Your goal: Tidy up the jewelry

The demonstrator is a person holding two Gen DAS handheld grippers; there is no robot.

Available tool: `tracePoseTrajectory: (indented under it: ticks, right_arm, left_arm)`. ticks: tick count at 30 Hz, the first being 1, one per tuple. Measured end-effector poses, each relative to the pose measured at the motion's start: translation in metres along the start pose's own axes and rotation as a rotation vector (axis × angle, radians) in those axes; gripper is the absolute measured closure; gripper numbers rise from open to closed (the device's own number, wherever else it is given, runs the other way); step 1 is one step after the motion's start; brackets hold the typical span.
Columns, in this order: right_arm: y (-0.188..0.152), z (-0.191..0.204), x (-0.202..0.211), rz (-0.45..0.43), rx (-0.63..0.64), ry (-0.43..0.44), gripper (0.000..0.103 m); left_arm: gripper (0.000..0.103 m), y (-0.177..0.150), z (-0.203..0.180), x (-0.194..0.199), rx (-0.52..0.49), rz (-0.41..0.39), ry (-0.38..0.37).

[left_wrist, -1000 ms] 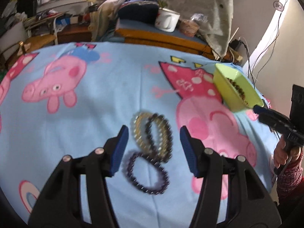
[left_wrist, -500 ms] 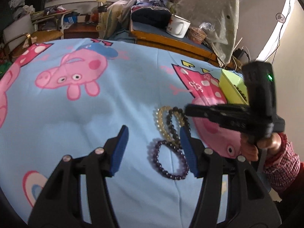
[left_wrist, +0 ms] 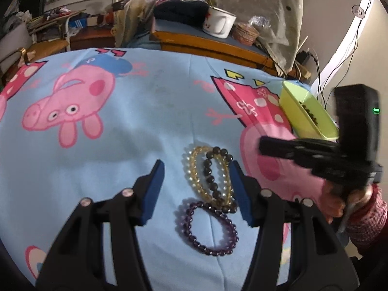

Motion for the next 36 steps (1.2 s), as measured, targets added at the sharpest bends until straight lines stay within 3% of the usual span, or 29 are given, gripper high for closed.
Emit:
tracePoseTrajectory:
  ticks: [2,4,6,7,9,11,19,22,24,26,30,31,32,36]
  right_arm:
    - [0.001,0.001,-0.012,0.026,0.003,-0.004,0.098]
    - [0.002,0.004,-0.016,0.023,0.001,-0.010,0.083]
    - [0.002,0.009,-0.014,-0.002,0.022,-0.002,0.082]
    - [0.002,0.011,-0.015,0.003,0.043,-0.020,0.083]
    - [0.002,0.013,-0.021,0.039,0.060,-0.036,0.103]
    - [0.000,0.010,-0.027,0.087,0.066,-0.026,0.103]
    - [-0.029,-0.001,0.042,-0.023,0.037,-0.032,0.103]
    - [-0.054,-0.015,0.072,-0.041,0.008,-0.056,0.103]
    - [-0.074,-0.028,0.090,-0.040,-0.031,-0.068,0.103]
    - [-0.088,-0.036,0.099,-0.037,-0.073,-0.062,0.103]
    - [-0.113,-0.052,0.127,-0.085,-0.142,-0.058,0.103]
    - [-0.116,-0.055,0.135,-0.107,-0.152,-0.067,0.090]
    - [-0.120,-0.059,0.144,-0.139,-0.168,-0.075,0.085]
    - [-0.126,-0.073,0.169,-0.213,-0.212,-0.089,0.085]
  left_arm:
    - [0.049,-0.001,0.001,0.002,0.001,0.001,0.002]
    - [0.049,-0.001,0.002,0.003,-0.001,0.003,0.006]
    - [0.049,-0.001,0.002,0.002,-0.002,0.006,0.000]
    - [0.049,-0.001,0.001,0.000,-0.007,0.007,0.001]
    - [0.054,-0.001,0.000,-0.003,-0.010,0.013,0.002]
    - [0.055,-0.001,0.000,-0.006,-0.007,0.020,0.002]
    - [0.057,0.000,-0.006,-0.014,-0.033,0.036,0.008]
    - [0.068,-0.001,-0.014,-0.025,-0.077,0.066,0.046]
    - [0.087,-0.003,-0.019,-0.035,-0.116,0.097,0.100]
    - [0.092,-0.004,-0.021,-0.039,-0.134,0.093,0.120]
    - [0.096,0.002,-0.034,-0.041,-0.116,0.109,0.037]
    - [0.096,0.005,-0.042,-0.040,-0.124,0.105,0.024]
    - [0.096,0.007,-0.050,-0.039,-0.130,0.101,0.005]
    - [0.096,0.014,-0.099,-0.021,-0.187,0.065,-0.115]
Point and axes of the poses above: each gripper's, at about its wrist camera, not at the fingertips, and x roughly against the way its jaws point, z to its left, y to its top, the point moved 2 cm from there along -x, roughly the way its jaws point
